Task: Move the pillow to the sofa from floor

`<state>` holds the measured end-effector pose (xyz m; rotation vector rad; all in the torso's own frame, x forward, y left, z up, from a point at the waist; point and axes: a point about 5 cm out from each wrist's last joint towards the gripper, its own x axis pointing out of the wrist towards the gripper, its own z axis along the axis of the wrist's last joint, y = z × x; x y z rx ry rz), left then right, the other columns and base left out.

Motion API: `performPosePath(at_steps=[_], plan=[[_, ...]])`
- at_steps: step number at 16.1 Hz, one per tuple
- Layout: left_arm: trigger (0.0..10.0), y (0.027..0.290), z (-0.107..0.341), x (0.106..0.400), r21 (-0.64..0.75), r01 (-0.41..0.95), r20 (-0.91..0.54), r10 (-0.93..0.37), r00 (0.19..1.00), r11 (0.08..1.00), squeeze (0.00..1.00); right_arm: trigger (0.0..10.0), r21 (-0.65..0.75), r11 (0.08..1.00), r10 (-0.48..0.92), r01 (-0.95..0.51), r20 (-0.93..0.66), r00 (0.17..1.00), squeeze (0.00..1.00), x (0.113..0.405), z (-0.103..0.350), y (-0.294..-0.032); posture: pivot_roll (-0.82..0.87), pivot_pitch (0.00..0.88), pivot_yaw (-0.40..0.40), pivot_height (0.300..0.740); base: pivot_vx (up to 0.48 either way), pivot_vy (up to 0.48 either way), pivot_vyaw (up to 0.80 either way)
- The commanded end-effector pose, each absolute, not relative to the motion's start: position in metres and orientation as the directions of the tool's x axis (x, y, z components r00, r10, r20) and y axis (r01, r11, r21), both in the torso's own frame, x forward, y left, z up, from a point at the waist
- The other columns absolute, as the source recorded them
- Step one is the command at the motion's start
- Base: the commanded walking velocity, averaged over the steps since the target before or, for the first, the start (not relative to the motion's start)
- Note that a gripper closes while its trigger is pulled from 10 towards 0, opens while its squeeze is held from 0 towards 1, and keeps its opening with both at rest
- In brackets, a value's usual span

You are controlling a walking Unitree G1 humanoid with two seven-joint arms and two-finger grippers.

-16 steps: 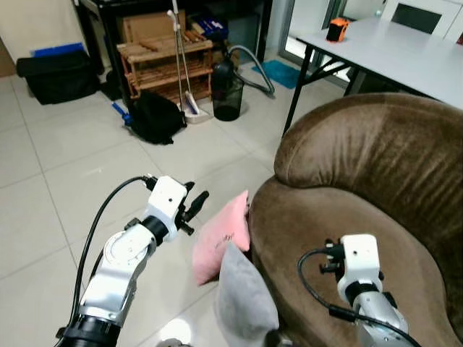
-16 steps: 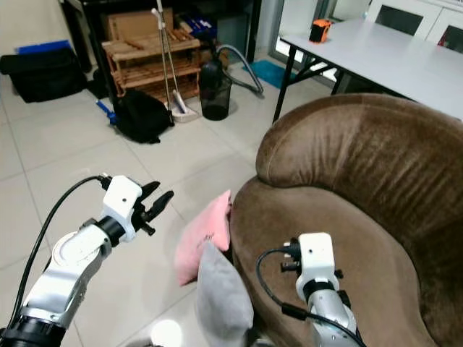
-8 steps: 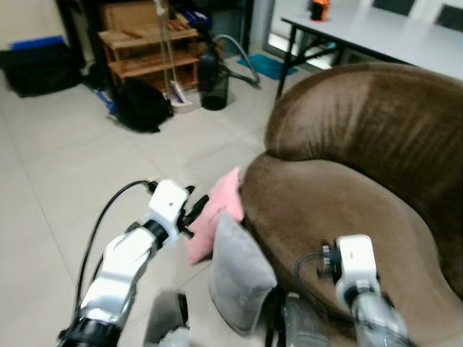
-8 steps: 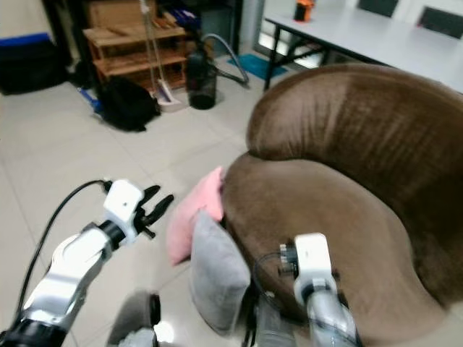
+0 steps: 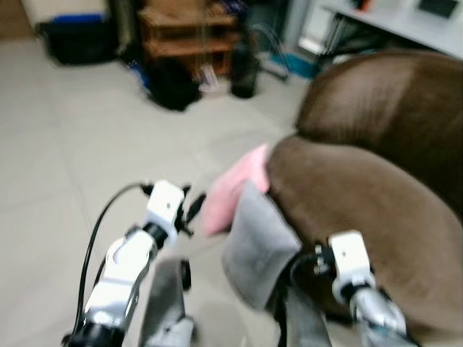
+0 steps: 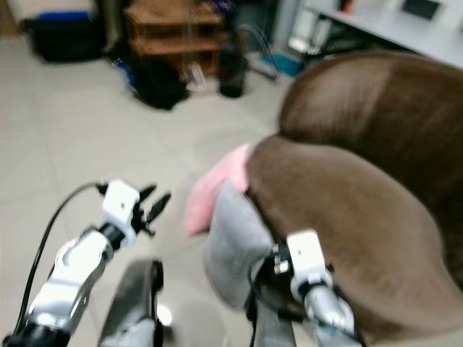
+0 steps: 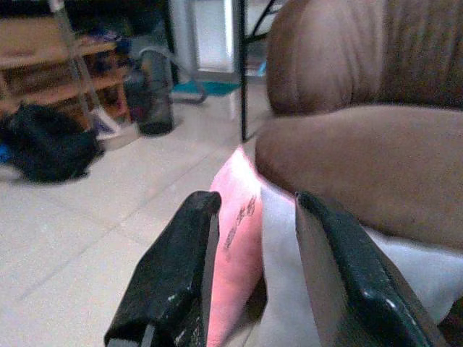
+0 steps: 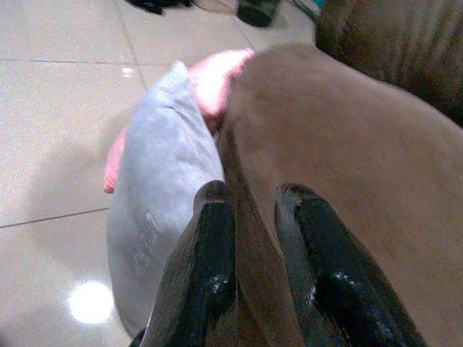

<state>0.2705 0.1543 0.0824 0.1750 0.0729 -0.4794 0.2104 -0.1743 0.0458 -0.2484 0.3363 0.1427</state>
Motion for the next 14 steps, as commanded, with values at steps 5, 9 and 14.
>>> performPosePath(at_steps=[5,9,14], plan=[[10.0,0.162,0.077,0.271,0.144,0.446,-0.135,-0.429,0.893,0.883,0.00,10.0,-0.235,0.958,0.076,-0.164,-0.343,0.936,0.00,0.220,0.045,-0.172,0.02,0.039,-0.070,0.556,0.166,0.000,0.00],[10.0,0.163,0.077,0.272,0.156,0.457,-0.136,-0.439,0.888,0.876,0.00,10.0,-0.175,0.977,0.058,-0.120,-0.321,0.945,0.00,0.221,0.047,-0.173,0.01,0.048,-0.061,0.556,0.291,0.000,0.00],[10.0,0.162,0.078,0.272,0.159,0.470,-0.143,-0.451,0.881,0.868,0.00,10.0,-0.108,0.967,0.178,-0.229,-0.349,0.920,1.00,0.211,0.041,-0.164,0.01,0.056,-0.052,0.556,0.273,0.000,0.00]])
